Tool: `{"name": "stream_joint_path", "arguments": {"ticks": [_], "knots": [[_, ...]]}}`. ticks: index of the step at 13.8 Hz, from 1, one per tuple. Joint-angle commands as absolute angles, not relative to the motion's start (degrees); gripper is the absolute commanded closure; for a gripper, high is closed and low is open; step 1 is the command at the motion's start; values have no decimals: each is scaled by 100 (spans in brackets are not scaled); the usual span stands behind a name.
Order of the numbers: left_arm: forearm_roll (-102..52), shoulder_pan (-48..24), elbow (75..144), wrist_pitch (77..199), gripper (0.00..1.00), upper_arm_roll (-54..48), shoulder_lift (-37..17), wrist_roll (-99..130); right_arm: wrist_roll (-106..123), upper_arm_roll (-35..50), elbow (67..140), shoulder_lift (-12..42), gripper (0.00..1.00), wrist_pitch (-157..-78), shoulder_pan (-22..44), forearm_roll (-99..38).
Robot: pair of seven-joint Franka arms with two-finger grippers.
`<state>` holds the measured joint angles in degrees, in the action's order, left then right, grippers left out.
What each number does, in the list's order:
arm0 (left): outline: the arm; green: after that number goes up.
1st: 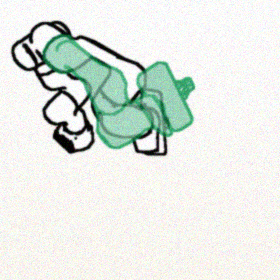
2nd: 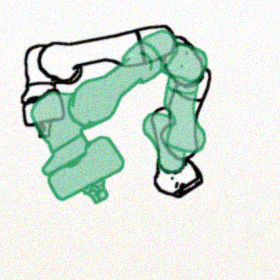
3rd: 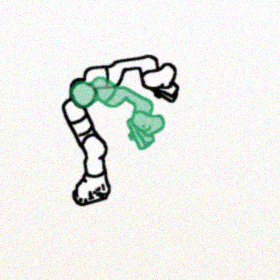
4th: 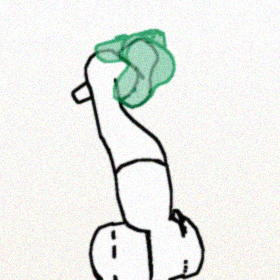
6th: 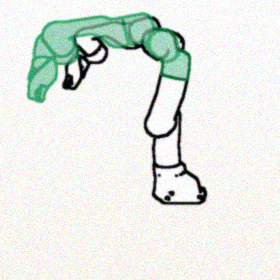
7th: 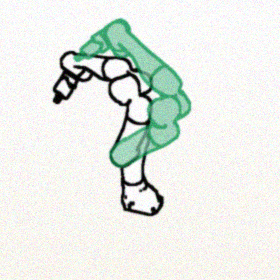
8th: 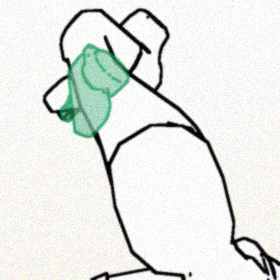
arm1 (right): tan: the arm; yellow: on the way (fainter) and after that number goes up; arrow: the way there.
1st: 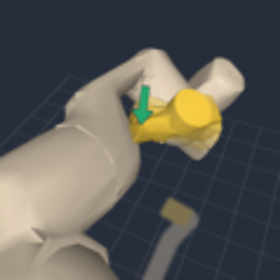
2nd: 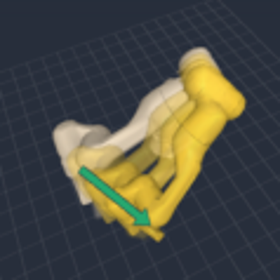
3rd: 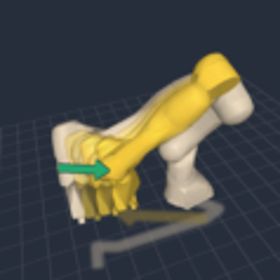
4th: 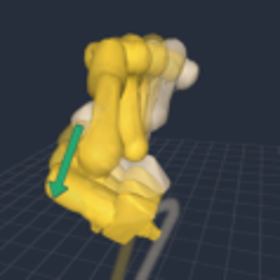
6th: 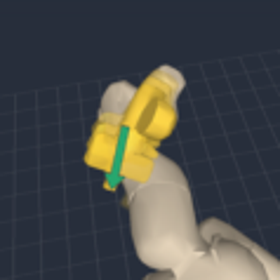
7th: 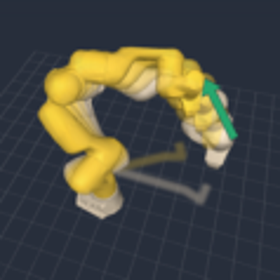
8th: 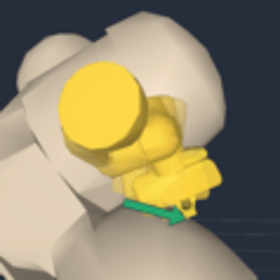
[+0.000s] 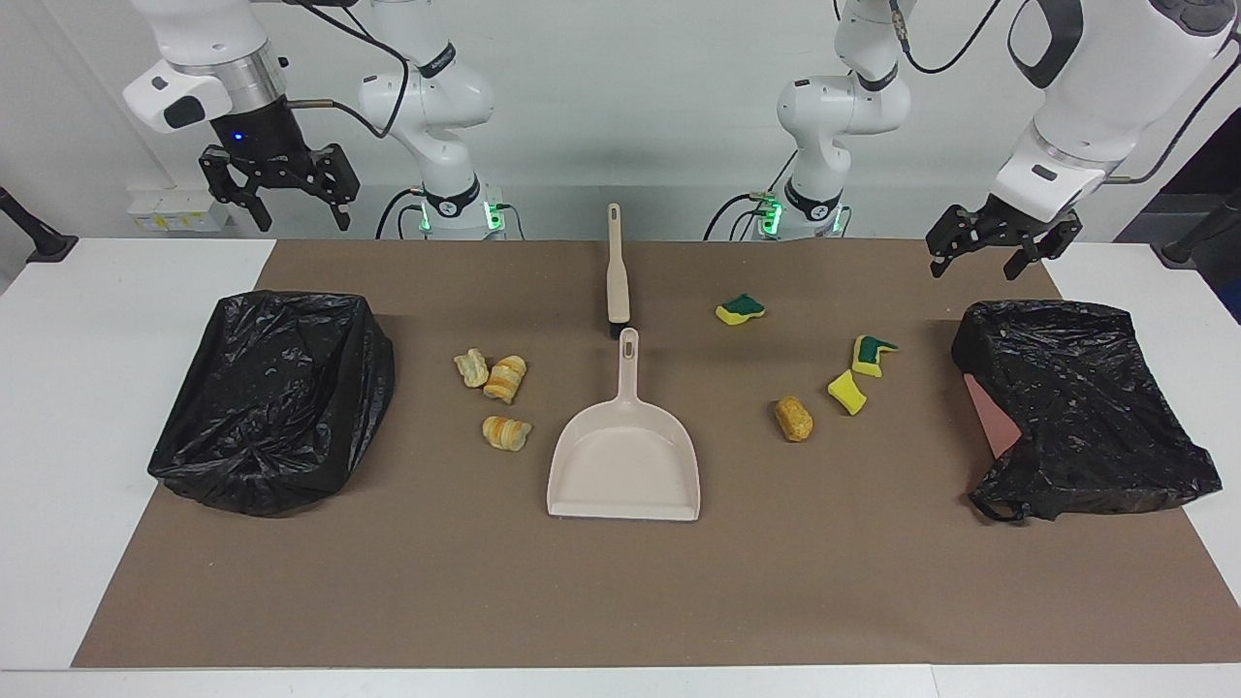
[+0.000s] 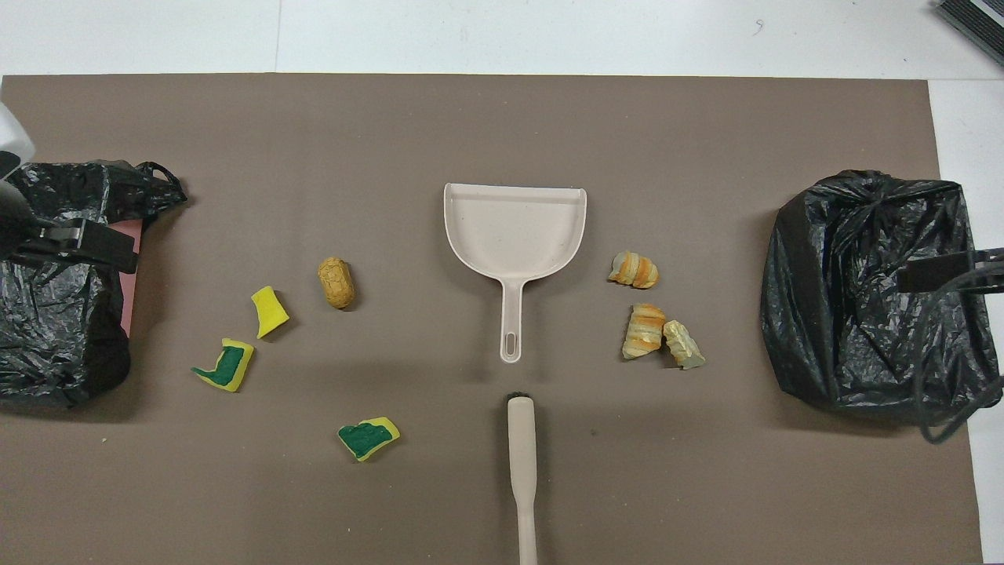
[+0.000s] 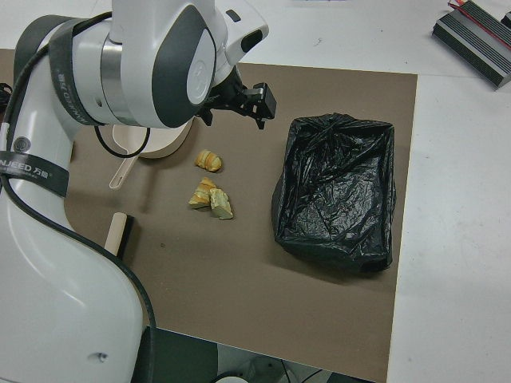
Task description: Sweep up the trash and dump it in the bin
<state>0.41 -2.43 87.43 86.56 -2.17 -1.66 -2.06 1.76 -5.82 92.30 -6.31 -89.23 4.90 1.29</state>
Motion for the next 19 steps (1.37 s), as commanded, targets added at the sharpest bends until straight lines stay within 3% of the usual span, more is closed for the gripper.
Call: {"name": "stream_joint_path", "arguments": {"ticks": [1, 15, 19], "knots": [[-26, -140, 9094, 8613, 0, -281, 165, -246, 290, -598, 9352, -712, 0, -9000, 457, 79], [-61, -35, 9070, 8666, 0, -264, 158, -219, 290, -606, 9352, -712, 0, -9000, 439, 88], [-79, -341, 9228, 8701, 0, -334, 263, -211, 299, -606, 9352, -712, 0, -9000, 431, 88]]}}
